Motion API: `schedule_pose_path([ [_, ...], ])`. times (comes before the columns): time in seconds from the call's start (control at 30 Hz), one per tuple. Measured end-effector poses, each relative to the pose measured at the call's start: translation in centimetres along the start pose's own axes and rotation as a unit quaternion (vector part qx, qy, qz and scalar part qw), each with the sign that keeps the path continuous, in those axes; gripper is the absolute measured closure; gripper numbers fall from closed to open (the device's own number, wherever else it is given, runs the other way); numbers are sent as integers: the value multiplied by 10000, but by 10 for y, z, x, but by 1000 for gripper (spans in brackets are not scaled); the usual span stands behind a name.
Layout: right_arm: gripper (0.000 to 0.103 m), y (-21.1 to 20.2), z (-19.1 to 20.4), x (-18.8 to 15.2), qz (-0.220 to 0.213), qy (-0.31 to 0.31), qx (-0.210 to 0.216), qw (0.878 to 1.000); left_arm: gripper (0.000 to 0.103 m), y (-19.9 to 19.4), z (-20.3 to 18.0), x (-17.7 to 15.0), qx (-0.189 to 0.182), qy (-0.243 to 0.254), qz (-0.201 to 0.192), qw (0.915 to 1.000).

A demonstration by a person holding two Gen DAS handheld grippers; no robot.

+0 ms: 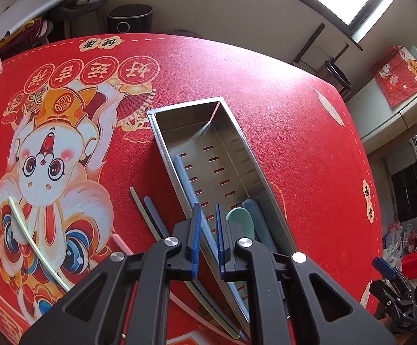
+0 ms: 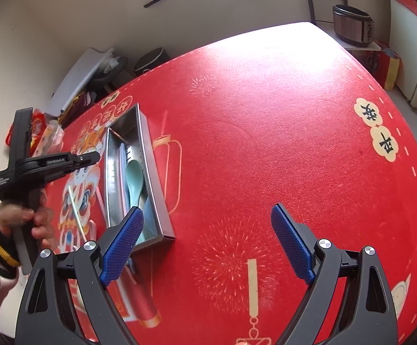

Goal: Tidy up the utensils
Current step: 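Lower the blue chopstick into the steel tray and open the left gripper, then grasp the cream spoon handle with the left gripper and lift it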

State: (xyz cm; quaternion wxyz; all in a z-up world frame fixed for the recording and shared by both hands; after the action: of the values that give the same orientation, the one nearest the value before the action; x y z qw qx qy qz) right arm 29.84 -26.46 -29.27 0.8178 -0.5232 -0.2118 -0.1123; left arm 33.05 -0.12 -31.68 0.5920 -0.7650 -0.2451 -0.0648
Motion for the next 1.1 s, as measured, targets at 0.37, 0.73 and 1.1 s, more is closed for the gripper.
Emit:
schedule_pose_path([
  [0.37, 16, -28, 19, 6, -412, -246, -247, 9985, 55, -70, 15, -10, 17, 321, -579, 9978],
  [0.73, 16, -76, 58, 17, -1232, -498, -633, 9891, 9, -177, 40, -37, 408, 729, -1576, 9840],
  [1.1, 15, -99, 89, 6, -1614, -525, -881, 9815, 6, -217, 71, -97, 401, 845, -1833, 9786],
])
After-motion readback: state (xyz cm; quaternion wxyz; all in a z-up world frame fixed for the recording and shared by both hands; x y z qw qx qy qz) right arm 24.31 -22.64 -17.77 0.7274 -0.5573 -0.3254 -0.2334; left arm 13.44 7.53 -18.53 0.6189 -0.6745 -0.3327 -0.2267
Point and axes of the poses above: each gripper's, at about its wrist camera, not at the fingertips, and y roughly the way its jaws point, z to its left, x to its top, the point moved 7 cm from there along y, roughly the way its jaws point, and after that the axes turned 2 degrees about -x, right-handed, at the moved point
